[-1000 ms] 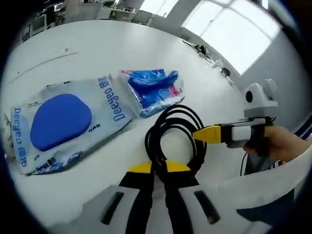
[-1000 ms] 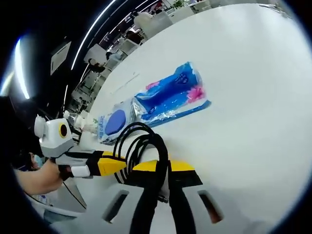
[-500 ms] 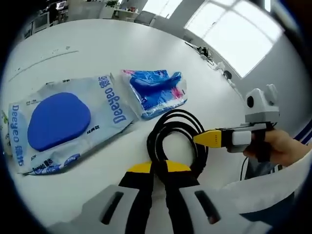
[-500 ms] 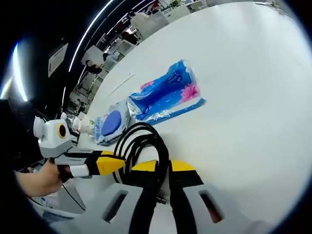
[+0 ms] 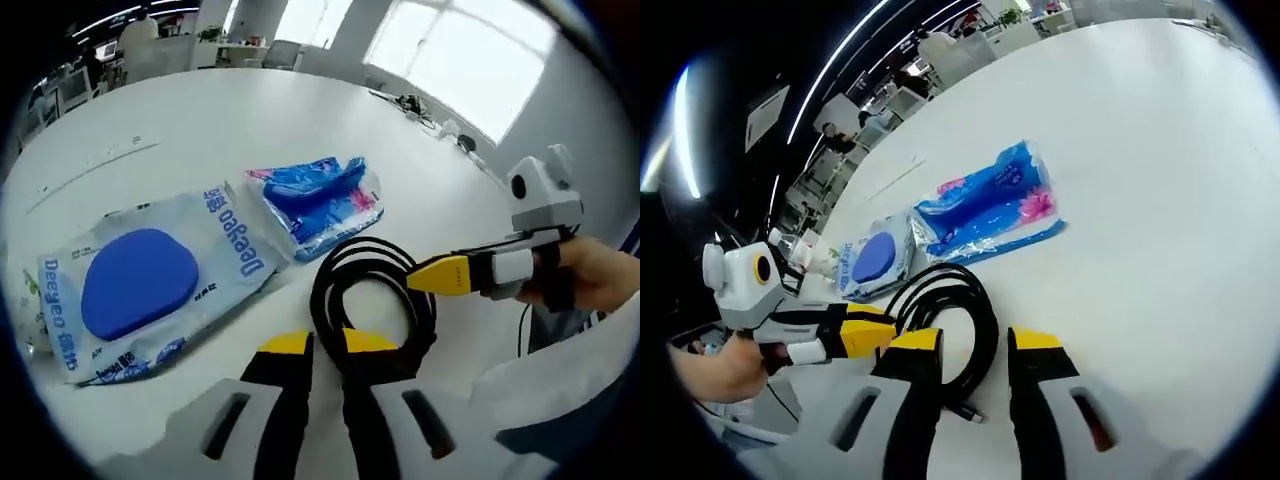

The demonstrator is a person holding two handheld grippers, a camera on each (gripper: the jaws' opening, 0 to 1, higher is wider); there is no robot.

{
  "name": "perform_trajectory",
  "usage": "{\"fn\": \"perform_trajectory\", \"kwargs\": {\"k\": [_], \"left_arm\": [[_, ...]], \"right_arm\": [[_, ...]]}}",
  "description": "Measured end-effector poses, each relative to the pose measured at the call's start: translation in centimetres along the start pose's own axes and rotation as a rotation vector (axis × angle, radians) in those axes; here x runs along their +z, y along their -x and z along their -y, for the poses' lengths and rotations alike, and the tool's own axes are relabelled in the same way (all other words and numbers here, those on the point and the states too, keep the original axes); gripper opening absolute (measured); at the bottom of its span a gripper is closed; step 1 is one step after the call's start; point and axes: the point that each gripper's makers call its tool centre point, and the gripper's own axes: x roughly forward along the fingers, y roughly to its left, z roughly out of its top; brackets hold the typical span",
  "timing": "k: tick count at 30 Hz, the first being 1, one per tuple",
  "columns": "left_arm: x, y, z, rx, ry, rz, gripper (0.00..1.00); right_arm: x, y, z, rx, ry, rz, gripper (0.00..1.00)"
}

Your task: Arrange the tabletop items into an orderly group along one side of the table until the central work area is clear of visible clutter.

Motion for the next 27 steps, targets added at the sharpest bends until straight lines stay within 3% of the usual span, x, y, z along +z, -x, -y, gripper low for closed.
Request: {"fn": "perform_trajectory", "kwargs": {"k": [2,6,8,10,13,18,21,27], "left_arm": [[0.5,0.2,0.3,-0.012,-0.017,0.032,0.21],[1.4,0.8,0.0,0.031,-0.068,0.086,0.45],[1.7,1.1,-0.1,0.041,-0.052,0.114,0.6],[2.2,1.8,-0.2,0.053,0.023,0.16,0.71],[2.2,2.6,-0.5,0.07,0.038,0.205,0.88],[1.6,3.7,-0.3,0.062,0.053,0.213,0.95],[1.7,4.3,0.2,0.047,0.077,0.228,1.0],[1.8,5.5,1.1,0.045,0.036,0.244,1.0]], "right_arm": [[0.1,0.2,-0.1,0.004,0.006,0.008,0.37],[0.6,1.0,-0.7,0.027,0.018,0.047,0.44],[0.6,1.2,-0.8,0.035,0.02,0.057,0.49],[0.6,1.7,-1.0,0.036,0.03,0.073,0.55],[0.5,2.7,-1.1,0.038,0.04,0.099,0.67],[0.2,4.0,-1.5,0.047,0.059,0.123,0.76],[0.0,4.8,-1.9,0.058,0.083,0.128,0.75],[-0.4,5.7,-2.6,0.082,0.122,0.12,0.81]]}}
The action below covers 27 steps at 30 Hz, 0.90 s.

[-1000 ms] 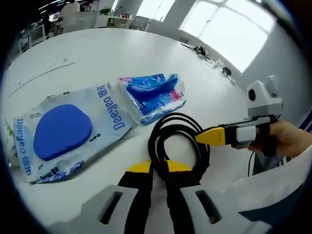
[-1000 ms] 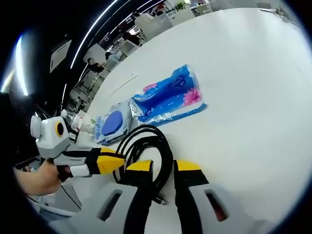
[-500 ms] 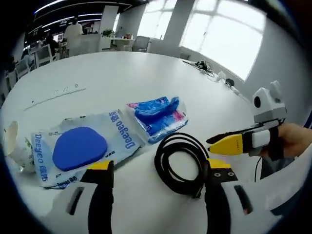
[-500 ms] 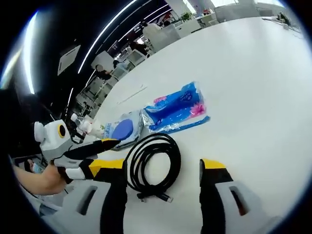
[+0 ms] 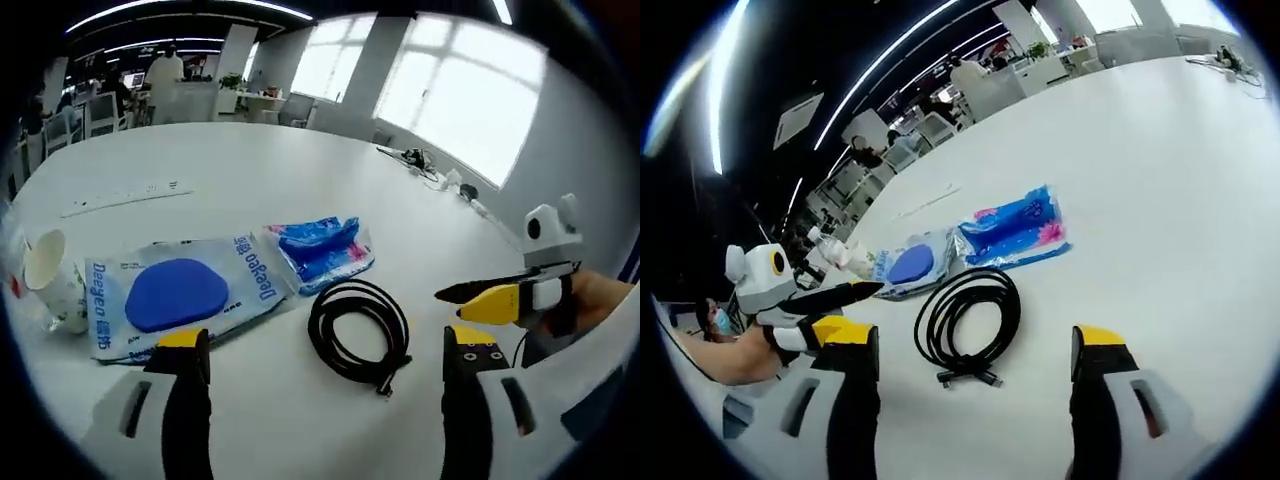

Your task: Arrange the tabletop items into an orderly group along one side of the table until the central work area is clear of visible clutter.

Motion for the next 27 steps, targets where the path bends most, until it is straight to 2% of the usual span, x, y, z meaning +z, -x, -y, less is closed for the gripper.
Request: {"fn": "perform_trajectory", "kwargs": {"k": [2,6,12,17,23,27], "left_arm": [[-0.1,0.6,0.1,0.003,-0.009,0.003,1.0],[-0.9,1.9,-0.1,0.018,-0.08,-0.01,1.0],[-1.9,4.0,-0.7,0.035,-0.058,-0.004,1.0],[-2.7,6.3,-2.1,0.068,-0.114,-0.013,1.0],[-3.4,9.5,-4.7,0.121,-0.083,0.007,1.0],[-4.2,11.7,-6.3,0.161,-0.06,0.016,1.0]], "right_arm": [[-0.6,0.2,-0.1,-0.001,0.008,-0.019,0.84],[-1.6,0.8,-0.5,-0.007,0.045,-0.043,0.86],[-2.9,1.6,-1.1,-0.024,0.098,-0.071,0.88],[-3.5,1.9,-1.7,-0.003,0.089,-0.078,0.92],[-4.3,1.9,-2.3,0.005,0.103,-0.104,0.95],[-4.8,1.5,-2.8,0.015,0.091,-0.13,0.93]]}}
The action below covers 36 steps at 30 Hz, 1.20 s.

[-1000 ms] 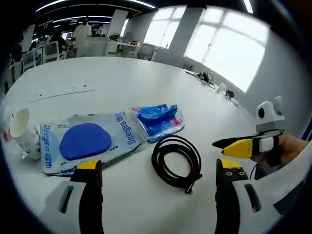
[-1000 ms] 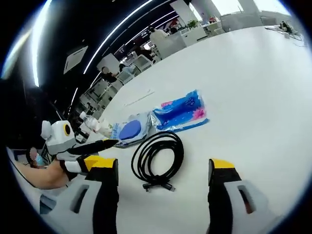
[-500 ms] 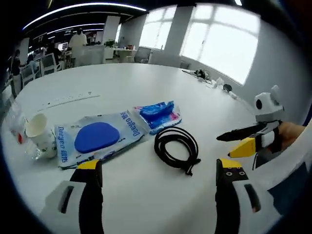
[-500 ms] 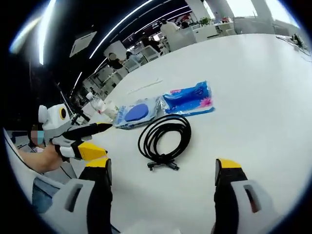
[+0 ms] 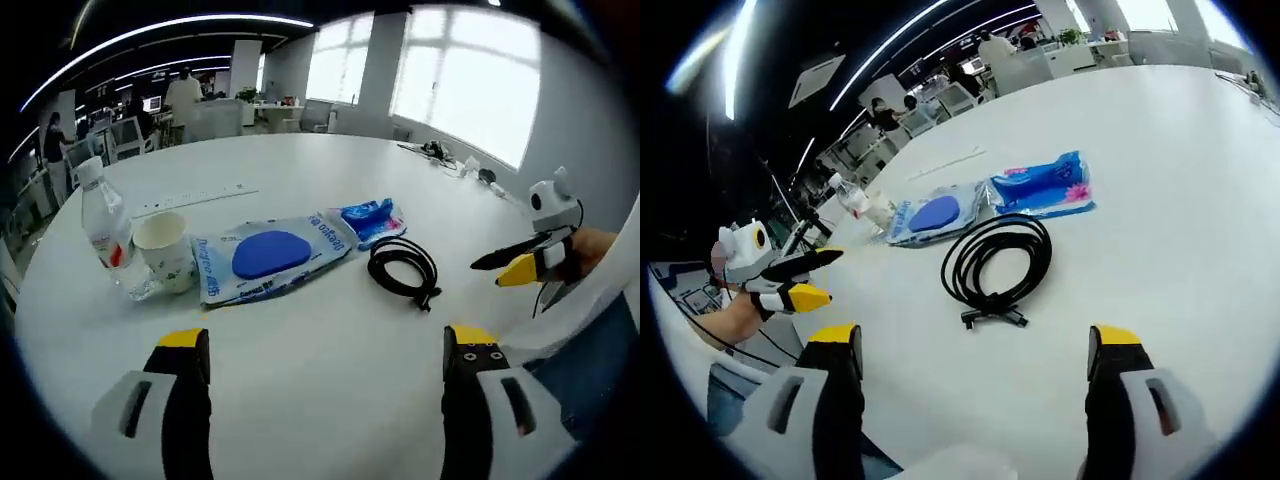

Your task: Arrange the tabletop items into an orderly group along one side of the table until the central work area is clear of visible clutter.

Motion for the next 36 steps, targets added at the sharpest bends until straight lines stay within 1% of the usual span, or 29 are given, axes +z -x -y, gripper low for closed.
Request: {"fn": "perform_trajectory", "kwargs": {"k": [2,4,7,10,13,17,20,24,27,30,36], "left_arm": [[-0.2,0.9,-0.8,0.021,0.014,0.01,1.0],[-0.3,1.9,-1.5,0.039,0.028,0.022,1.0],[-1.0,2.9,-2.8,0.057,0.036,0.023,1.0],[-1.6,4.0,-4.2,0.085,0.102,0.032,1.0],[-2.0,5.5,-5.4,0.116,0.113,0.042,1.0],[-2.5,7.0,-6.4,0.144,0.111,0.043,1.0],[-2.8,8.1,-7.0,0.159,0.11,0.04,1.0],[-2.9,9.1,-7.2,0.157,0.103,0.041,1.0],[-2.9,9.5,-7.4,0.155,0.119,0.049,1.0],[-3.0,9.6,-7.7,0.158,0.118,0.042,1.0],[-2.9,10.1,-8.1,0.16,0.137,0.055,1.0]], "right_arm": [[-0.2,-0.3,-0.5,0.006,0.014,-0.02,0.93],[0.0,-0.4,-0.9,0.008,0.028,-0.023,0.92],[0.2,-0.5,-1.4,0.017,0.036,-0.025,0.92],[-0.1,-0.7,-1.8,0.024,0.05,-0.041,0.91],[-0.4,-0.6,-1.8,0.022,0.052,-0.054,0.91],[-0.7,-0.4,-1.7,0.015,0.046,-0.063,0.9],[-1.0,0.1,-1.4,0.005,0.033,-0.066,0.9],[-1.2,0.8,-1.1,-0.008,0.028,-0.07,0.9],[-1.4,1.1,-0.7,-0.02,0.018,-0.069,0.9],[-1.9,1.3,-0.4,-0.025,-0.03,-0.069,0.89],[-2.3,1.7,-0.3,-0.035,-0.044,-0.068,0.89]]}}
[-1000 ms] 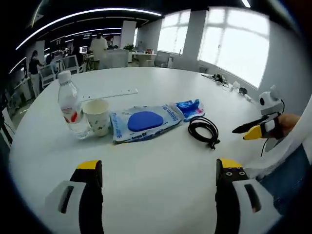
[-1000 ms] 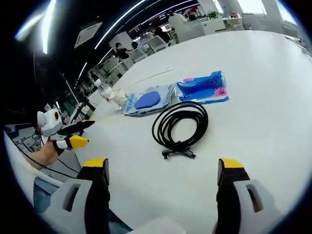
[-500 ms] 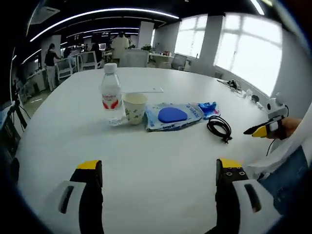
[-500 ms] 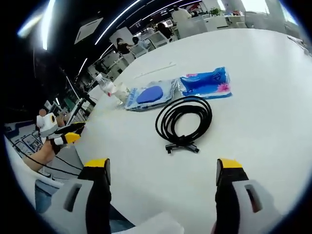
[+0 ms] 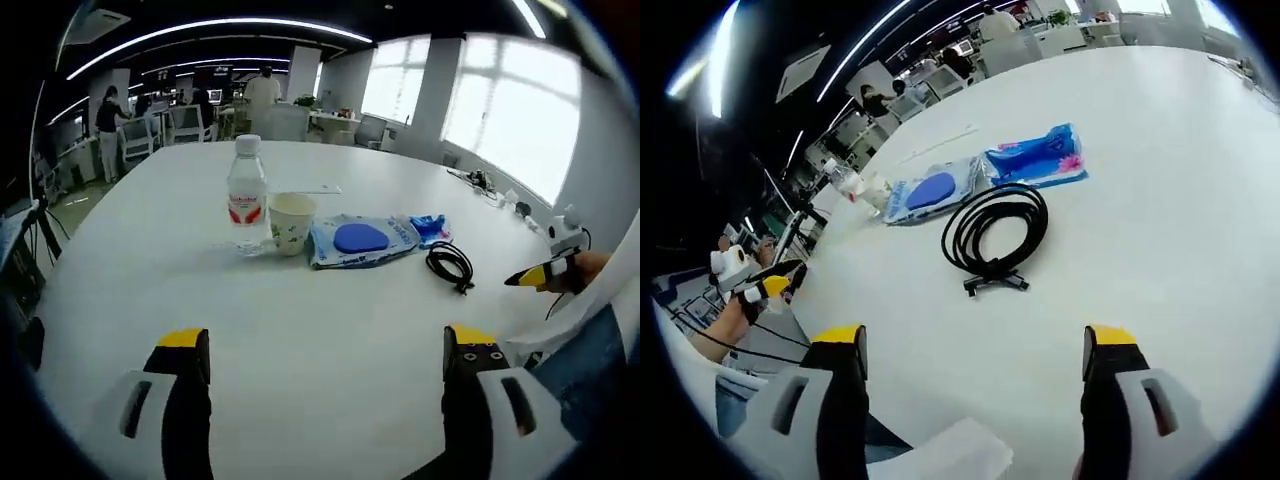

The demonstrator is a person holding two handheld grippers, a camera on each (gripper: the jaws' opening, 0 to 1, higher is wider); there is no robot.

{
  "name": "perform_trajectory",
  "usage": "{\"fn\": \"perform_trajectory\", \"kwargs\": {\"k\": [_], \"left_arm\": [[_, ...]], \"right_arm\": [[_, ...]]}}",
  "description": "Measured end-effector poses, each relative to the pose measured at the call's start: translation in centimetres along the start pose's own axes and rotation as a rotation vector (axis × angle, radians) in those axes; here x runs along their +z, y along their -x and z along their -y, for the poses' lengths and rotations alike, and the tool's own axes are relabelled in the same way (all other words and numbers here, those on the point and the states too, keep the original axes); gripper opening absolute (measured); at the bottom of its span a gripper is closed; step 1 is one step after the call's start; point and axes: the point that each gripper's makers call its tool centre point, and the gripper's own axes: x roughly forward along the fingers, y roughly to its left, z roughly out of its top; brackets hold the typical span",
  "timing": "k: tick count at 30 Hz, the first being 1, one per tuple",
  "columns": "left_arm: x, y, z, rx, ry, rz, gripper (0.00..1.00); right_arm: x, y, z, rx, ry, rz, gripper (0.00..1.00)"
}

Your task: Arrange the tabletop items into an orderly group along one side of the table until the central work area is clear of visible clutter.

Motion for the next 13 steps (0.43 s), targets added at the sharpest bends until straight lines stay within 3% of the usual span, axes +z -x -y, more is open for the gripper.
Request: {"fn": "perform_trajectory", "kwargs": {"k": [13], "left_arm": [[-0.23,-0.12,-0.36,0.005,0.025,-0.002,1.0]], "right_arm": [[-0.78,-0.38,0.85,-0.007,-0.069,-0.02,0.87]]}}
